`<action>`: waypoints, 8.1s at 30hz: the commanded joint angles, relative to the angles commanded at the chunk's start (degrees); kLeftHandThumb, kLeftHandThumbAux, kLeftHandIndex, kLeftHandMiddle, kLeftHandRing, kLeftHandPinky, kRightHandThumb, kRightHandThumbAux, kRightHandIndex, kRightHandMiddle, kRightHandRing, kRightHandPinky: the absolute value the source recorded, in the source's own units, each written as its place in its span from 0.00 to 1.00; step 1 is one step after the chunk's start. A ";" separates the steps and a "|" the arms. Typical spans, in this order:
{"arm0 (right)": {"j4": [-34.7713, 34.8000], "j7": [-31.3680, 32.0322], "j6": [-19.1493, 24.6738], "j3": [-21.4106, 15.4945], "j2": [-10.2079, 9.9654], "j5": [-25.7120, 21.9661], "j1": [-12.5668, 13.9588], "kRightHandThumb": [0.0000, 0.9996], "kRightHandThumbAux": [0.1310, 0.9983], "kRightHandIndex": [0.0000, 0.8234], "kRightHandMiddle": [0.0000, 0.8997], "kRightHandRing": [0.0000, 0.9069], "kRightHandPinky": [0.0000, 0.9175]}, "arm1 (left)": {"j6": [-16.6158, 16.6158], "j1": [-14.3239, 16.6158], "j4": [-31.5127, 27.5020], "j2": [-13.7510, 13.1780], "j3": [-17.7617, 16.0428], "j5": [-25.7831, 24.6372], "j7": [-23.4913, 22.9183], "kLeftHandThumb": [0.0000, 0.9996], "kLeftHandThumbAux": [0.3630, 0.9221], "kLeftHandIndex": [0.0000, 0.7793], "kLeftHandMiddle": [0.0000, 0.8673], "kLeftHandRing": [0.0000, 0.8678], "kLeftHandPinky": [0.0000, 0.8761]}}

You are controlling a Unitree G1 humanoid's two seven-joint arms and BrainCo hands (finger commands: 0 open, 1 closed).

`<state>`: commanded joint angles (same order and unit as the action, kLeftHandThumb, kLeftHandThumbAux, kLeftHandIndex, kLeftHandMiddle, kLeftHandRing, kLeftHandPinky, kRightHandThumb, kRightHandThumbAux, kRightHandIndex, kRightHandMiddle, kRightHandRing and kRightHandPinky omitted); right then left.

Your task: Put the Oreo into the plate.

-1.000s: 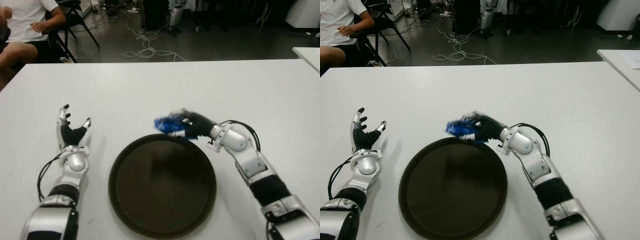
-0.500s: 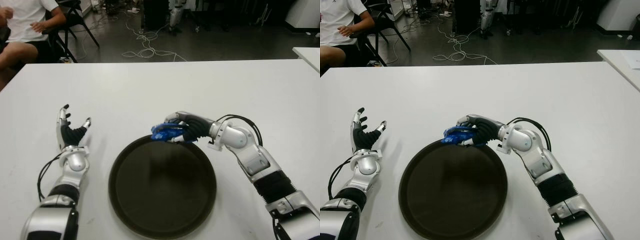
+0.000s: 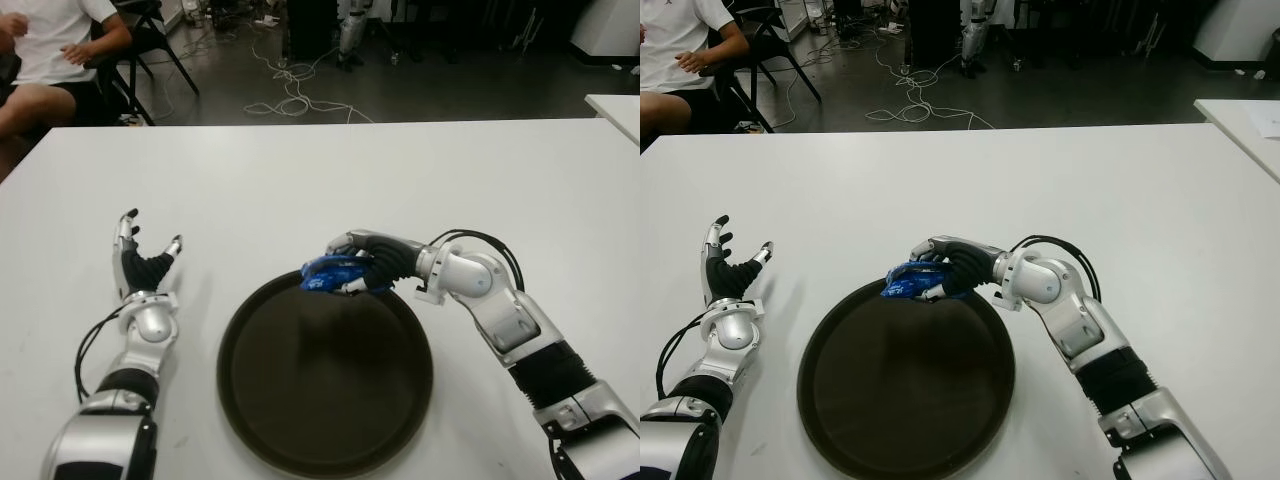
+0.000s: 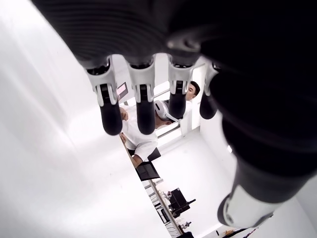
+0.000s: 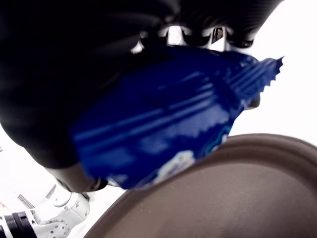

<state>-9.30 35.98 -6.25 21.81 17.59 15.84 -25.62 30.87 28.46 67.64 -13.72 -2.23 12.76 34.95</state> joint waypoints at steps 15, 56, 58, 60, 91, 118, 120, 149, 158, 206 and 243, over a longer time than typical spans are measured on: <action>2.37 2.30 -1.65 0.47 0.68 -1.46 0.83 0.69 0.69 0.53 0.94 0.94 0.93 | 1.44 -0.10 0.06 -0.06 0.00 -0.01 -0.01 0.31 0.75 0.15 0.13 0.16 0.23; 5.19 3.97 -3.22 2.48 2.01 0.11 1.25 0.70 0.69 0.53 0.96 0.96 0.96 | -0.31 0.04 0.05 0.00 0.11 0.17 0.70 0.26 0.73 0.14 0.13 0.15 0.20; 5.63 4.17 -2.56 2.65 2.11 0.39 1.13 0.70 0.69 0.53 0.96 0.96 0.96 | -0.34 0.04 0.02 0.04 0.11 0.15 0.80 0.27 0.73 0.14 0.13 0.15 0.20; 5.82 4.05 -2.56 2.78 2.21 0.60 1.11 0.70 0.69 0.53 0.96 0.96 0.96 | -0.31 0.04 -0.03 0.05 0.12 0.14 0.85 0.27 0.73 0.14 0.13 0.15 0.20; -4.79 1.95 -12.39 2.46 0.07 -3.44 0.23 0.01 0.65 0.16 0.18 0.20 0.16 | -0.27 0.09 -0.04 -0.10 0.25 0.20 0.58 0.28 0.74 0.14 0.11 0.13 0.21; -8.95 8.10 -10.88 2.07 -0.47 -5.80 -2.27 0.00 0.41 0.04 0.09 0.09 0.08 | -0.36 0.27 -0.01 0.04 0.03 0.09 0.33 0.29 0.73 0.15 0.13 0.15 0.21; -9.77 8.14 -11.48 1.84 -0.78 -6.36 -2.26 0.00 0.40 0.03 0.09 0.08 0.08 | -0.44 0.28 -0.02 0.04 0.11 0.21 0.48 0.28 0.73 0.15 0.13 0.15 0.22; -10.22 8.11 -10.87 1.38 -0.97 -7.14 -2.13 0.00 0.42 0.02 0.05 0.04 0.05 | -0.52 0.14 -0.23 0.13 0.25 0.18 0.66 0.27 0.74 0.14 0.11 0.13 0.19; -9.49 6.57 -8.64 -0.13 -1.51 -7.79 -1.81 0.00 0.46 0.05 0.07 0.07 0.07 | -0.56 0.17 -0.10 0.22 -0.05 -0.29 0.23 0.30 0.73 0.15 0.12 0.15 0.22; -45.85 -26.76 -23.76 -18.40 -6.96 -9.69 -11.98 0.00 0.71 0.05 0.06 0.02 0.00 | -0.48 -0.13 -0.38 -0.04 0.30 0.13 0.30 0.30 0.74 0.15 0.12 0.15 0.23; -63.77 -52.09 -24.44 -19.67 -5.34 -2.82 -15.75 0.00 0.57 0.09 0.06 0.04 0.02 | -0.08 -0.57 -0.49 -0.20 0.42 0.09 -0.39 0.25 0.72 0.14 0.13 0.14 0.20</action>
<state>-73.07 -16.11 -30.69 2.14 12.25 13.01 -41.36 30.78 27.89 67.15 -13.92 -1.81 12.85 34.56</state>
